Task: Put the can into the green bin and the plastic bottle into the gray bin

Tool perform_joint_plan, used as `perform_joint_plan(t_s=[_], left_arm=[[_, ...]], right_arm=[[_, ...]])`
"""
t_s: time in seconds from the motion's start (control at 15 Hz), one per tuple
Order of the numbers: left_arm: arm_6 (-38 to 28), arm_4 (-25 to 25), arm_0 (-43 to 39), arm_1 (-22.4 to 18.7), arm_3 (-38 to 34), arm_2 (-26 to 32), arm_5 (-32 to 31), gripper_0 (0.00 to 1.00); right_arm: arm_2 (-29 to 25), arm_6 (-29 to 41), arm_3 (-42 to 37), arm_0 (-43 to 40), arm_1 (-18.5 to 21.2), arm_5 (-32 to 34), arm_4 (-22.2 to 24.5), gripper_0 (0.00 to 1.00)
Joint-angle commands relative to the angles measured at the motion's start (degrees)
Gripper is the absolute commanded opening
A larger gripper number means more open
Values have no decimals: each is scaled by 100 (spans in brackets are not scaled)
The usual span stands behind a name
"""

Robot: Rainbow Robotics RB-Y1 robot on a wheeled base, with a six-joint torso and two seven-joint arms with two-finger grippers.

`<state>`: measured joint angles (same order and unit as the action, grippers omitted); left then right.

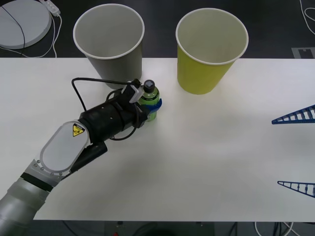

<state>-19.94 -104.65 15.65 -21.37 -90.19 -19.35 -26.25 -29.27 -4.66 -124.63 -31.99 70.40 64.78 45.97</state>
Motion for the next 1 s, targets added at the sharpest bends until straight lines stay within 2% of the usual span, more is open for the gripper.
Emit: perform_joint_plan(t_s=[0.07, 0.53, 1.0], left_arm=[[-72, 59, -26, -122, -60, 1, -3, 0], [-168, 375, -378, -430, -464, 71, 6, 0], [-546, 568, -650, -711, -939, 282, 6, 0]], right_arm=[[0, 0, 0, 0, 0, 0, 0, 100], [0, 0, 0, 0, 0, 0, 0, 100], [0, 0, 0, 0, 0, 0, 0, 100]])
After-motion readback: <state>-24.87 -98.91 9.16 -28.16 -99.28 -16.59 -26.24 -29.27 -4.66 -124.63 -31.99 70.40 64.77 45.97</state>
